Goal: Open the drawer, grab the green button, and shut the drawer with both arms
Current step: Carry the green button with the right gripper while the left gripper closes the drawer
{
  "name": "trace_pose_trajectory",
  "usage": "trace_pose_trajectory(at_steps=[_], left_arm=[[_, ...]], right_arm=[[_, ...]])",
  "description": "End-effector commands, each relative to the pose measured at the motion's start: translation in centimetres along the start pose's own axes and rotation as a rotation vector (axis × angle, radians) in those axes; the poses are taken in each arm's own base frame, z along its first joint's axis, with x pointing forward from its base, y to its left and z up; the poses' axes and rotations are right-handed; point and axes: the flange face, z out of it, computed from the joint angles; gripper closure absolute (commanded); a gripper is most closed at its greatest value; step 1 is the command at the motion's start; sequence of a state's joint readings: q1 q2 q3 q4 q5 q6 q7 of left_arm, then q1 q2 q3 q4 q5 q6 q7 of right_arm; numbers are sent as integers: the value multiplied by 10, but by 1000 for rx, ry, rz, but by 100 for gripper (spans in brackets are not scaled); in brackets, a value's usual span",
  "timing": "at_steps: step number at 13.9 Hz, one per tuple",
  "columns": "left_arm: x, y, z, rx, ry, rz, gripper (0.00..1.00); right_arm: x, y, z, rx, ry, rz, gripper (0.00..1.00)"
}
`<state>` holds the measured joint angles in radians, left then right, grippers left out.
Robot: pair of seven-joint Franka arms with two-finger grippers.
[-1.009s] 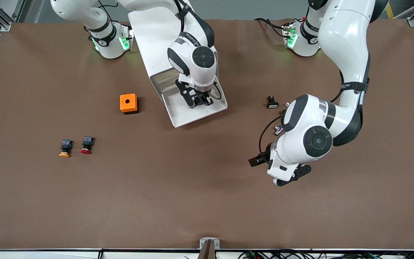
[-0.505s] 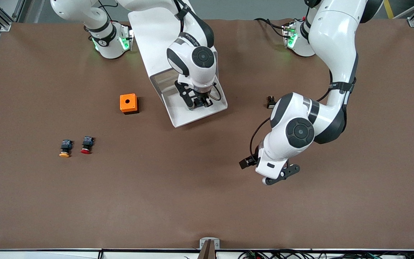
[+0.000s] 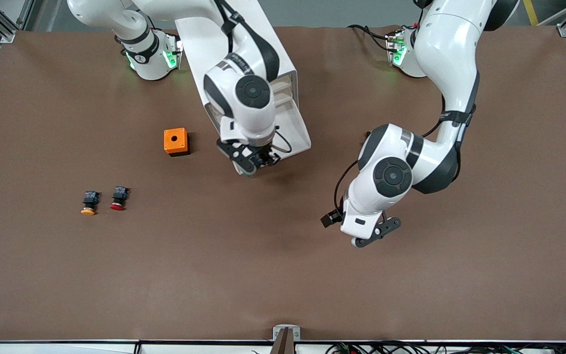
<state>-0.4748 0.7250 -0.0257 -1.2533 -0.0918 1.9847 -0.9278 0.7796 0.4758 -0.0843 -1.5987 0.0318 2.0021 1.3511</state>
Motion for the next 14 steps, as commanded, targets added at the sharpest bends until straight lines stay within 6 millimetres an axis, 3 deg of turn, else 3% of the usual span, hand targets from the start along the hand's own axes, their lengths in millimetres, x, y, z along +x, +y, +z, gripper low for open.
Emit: trace_pose_trajectory(at_steps=[1, 4, 7, 10, 14], left_arm=[[-26, 2, 14, 6, 32, -11, 0], [-62, 7, 40, 7, 38, -44, 0], [-95, 8, 69, 48, 33, -41, 0], [-134, 19, 78, 23, 48, -85, 0], [-179, 36, 84, 27, 43, -77, 0]], right_arm=[[64, 25, -20, -4, -15, -144, 100], [136, 64, -21, -12, -39, -305, 100], [197, 114, -1, -30, -82, -465, 100], [231, 155, 24, -22, -97, -540, 100], [249, 197, 74, 6, -70, -556, 100]])
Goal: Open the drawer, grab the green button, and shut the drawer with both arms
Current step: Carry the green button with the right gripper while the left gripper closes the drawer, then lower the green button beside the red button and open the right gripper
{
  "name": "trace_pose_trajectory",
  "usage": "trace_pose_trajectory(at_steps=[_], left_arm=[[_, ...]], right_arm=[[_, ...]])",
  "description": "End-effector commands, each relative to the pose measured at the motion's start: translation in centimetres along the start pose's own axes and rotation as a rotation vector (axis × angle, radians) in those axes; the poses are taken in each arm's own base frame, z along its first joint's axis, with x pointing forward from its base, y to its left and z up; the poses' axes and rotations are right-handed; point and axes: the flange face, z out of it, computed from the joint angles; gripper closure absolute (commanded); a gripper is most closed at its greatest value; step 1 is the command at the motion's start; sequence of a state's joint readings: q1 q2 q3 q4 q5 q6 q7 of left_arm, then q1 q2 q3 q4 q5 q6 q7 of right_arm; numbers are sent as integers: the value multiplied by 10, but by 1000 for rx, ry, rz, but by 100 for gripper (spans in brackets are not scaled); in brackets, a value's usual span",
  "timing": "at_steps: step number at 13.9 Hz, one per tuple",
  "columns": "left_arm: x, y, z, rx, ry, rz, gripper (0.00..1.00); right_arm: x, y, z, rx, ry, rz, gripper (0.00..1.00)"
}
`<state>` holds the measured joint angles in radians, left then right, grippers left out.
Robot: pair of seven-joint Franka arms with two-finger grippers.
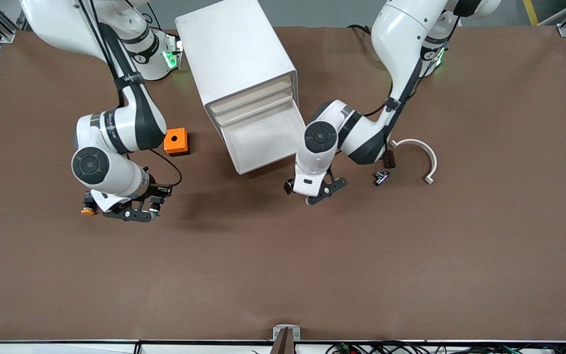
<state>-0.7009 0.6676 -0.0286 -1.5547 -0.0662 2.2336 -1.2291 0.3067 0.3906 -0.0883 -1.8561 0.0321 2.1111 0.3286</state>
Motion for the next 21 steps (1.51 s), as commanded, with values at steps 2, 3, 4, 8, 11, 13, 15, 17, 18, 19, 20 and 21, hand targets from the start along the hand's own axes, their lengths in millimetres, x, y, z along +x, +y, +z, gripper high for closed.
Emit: trace_pose_trajectory(at_steps=[2, 3, 4, 8, 11, 13, 15, 17, 18, 19, 20, 21], left_arm=[[-41, 3, -4, 3, 22, 20, 0], [-49, 6, -2, 4, 22, 32, 0], [-56, 7, 1, 5, 21, 43, 0], [-82, 12, 9, 10, 14, 77, 0], [-97, 16, 11, 3, 9, 91, 0], [-112, 17, 15, 8, 3, 111, 0], [-124, 18, 20, 15, -1, 124, 0], [-134, 19, 25, 19, -7, 135, 0], [-135, 19, 26, 21, -11, 134, 0], [-144, 19, 27, 22, -18, 145, 0], [-151, 19, 28, 24, -28, 151, 0], [-154, 19, 29, 24, -38, 148, 0]], right_arm=[[-23, 23, 39, 18, 44, -26, 100], [-25, 31, 49, 21, 55, -34, 100], [-26, 40, 58, 24, 63, -42, 100], [-34, 60, 78, -16, 80, -86, 100], [-45, 75, 94, -14, 109, -76, 100], [-50, 88, 95, -5, 129, -57, 100], [-53, 91, 92, -3, 131, -54, 100], [-56, 89, 93, -4, 128, -58, 100], [-57, 88, 92, -3, 129, -60, 100], [-58, 86, 92, -3, 128, -64, 100], [-60, 84, 94, -4, 127, -69, 100], [-61, 82, 94, -4, 127, -74, 100]])
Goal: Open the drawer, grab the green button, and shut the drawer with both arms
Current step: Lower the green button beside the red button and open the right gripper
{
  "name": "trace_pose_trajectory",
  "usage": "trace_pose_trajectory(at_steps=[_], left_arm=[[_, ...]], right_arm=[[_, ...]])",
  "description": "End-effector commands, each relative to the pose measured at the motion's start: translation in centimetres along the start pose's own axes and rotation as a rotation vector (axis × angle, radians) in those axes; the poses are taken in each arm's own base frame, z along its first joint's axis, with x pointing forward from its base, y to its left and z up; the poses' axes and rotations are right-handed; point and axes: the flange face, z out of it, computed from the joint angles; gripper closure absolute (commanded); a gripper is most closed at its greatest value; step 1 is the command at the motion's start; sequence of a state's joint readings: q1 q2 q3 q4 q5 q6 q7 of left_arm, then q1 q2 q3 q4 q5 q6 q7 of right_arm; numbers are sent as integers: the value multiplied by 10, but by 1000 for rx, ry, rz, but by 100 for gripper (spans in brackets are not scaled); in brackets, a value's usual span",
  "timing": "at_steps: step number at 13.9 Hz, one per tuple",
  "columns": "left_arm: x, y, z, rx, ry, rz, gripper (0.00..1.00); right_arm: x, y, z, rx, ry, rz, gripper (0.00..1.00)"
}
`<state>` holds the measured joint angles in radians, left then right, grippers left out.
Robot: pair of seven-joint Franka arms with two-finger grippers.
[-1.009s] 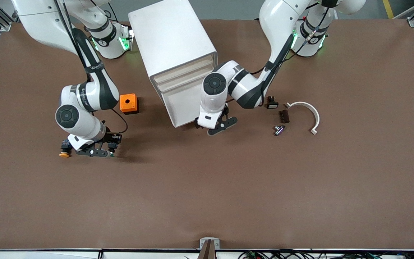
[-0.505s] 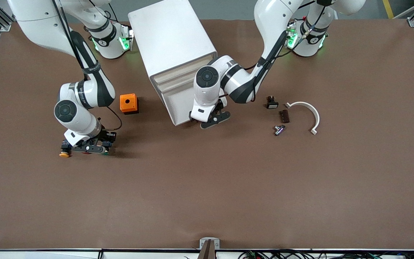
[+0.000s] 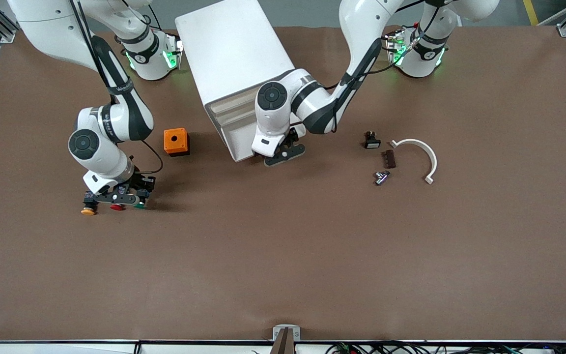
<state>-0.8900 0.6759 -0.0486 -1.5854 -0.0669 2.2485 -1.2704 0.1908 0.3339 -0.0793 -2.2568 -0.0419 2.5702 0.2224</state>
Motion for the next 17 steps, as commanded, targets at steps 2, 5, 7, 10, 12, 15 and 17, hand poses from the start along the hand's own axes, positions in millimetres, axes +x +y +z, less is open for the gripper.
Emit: trace_pose_trajectory(at_steps=[2, 5, 7, 10, 12, 15, 17], left_arm=[[-21, 4, 2, -17, -45, -18, 0], [-30, 5, 5, -21, -86, -34, 0], [-41, 6, 16, -13, -120, -36, 0], [-41, 5, 27, -13, -176, -68, 0], [-40, 6, 31, -27, -222, -108, 0], [-39, 7, 33, -44, -282, -162, 0], [-39, 8, 37, -54, -330, -195, 0]], right_arm=[[-14, -7, -6, 0, 11, -29, 100], [-14, -9, -4, 1, 14, -25, 100], [-14, -10, -3, 0, 11, -28, 100], [-14, -10, -2, 0, 11, -28, 100], [-14, -10, -2, 0, 9, -26, 98], [-13, -10, -2, 0, 9, -20, 0], [-13, -10, -2, 0, 8, -22, 0]])
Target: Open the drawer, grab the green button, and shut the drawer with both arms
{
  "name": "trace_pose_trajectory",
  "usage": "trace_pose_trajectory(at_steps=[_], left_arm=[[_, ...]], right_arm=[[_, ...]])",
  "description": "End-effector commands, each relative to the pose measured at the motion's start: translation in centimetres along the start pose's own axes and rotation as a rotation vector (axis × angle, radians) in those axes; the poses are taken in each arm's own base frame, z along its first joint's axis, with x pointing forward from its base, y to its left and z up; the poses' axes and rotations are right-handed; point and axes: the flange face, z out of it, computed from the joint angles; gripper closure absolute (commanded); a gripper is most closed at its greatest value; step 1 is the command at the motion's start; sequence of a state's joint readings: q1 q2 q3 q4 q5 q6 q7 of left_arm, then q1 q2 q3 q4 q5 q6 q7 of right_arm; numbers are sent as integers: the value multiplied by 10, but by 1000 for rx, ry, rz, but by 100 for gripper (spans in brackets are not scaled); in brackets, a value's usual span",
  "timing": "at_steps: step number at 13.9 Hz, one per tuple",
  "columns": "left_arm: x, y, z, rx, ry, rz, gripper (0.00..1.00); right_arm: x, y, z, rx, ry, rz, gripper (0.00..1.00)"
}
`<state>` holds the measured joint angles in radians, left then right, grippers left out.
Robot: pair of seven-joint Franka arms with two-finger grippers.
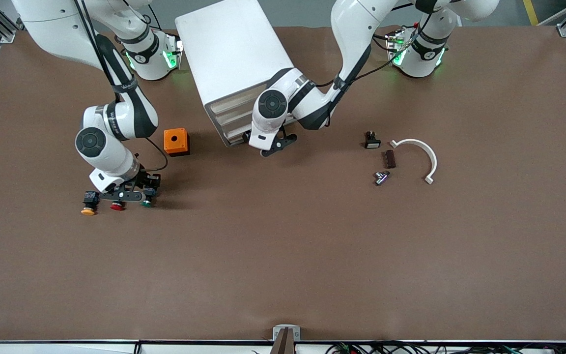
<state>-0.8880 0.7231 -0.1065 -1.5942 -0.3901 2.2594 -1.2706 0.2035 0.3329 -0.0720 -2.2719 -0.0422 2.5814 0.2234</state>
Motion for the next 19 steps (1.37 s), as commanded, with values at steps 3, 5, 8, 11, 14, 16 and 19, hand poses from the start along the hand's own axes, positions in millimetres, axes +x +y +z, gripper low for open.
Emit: trace_pose_trajectory(at_steps=[3, 5, 8, 11, 14, 16, 19], left_arm=[[8, 3, 6, -40, -103, -55, 0], [9, 2, 9, -41, -118, -70, 0], [11, 3, 7, -44, -117, -64, 0], [35, 7, -17, -83, -111, -96, 0], [60, 12, -58, -104, -127, -125, 0], [64, 9, -89, -89, -139, -114, 0], [106, -21, -164, -60, -173, -82, 0]], right_arm=[[-5, 0, -10, -2, 9, -13, 0], [-1, 1, -21, -6, -3, -14, 0], [16, 6, -52, -24, -66, -4, 0], [39, 26, -102, -37, -136, -13, 0], [56, 53, -165, -44, -214, -5, 0], [62, 65, -210, -45, -255, 7, 0], [65, 87, -275, -37, -301, 33, 0]])
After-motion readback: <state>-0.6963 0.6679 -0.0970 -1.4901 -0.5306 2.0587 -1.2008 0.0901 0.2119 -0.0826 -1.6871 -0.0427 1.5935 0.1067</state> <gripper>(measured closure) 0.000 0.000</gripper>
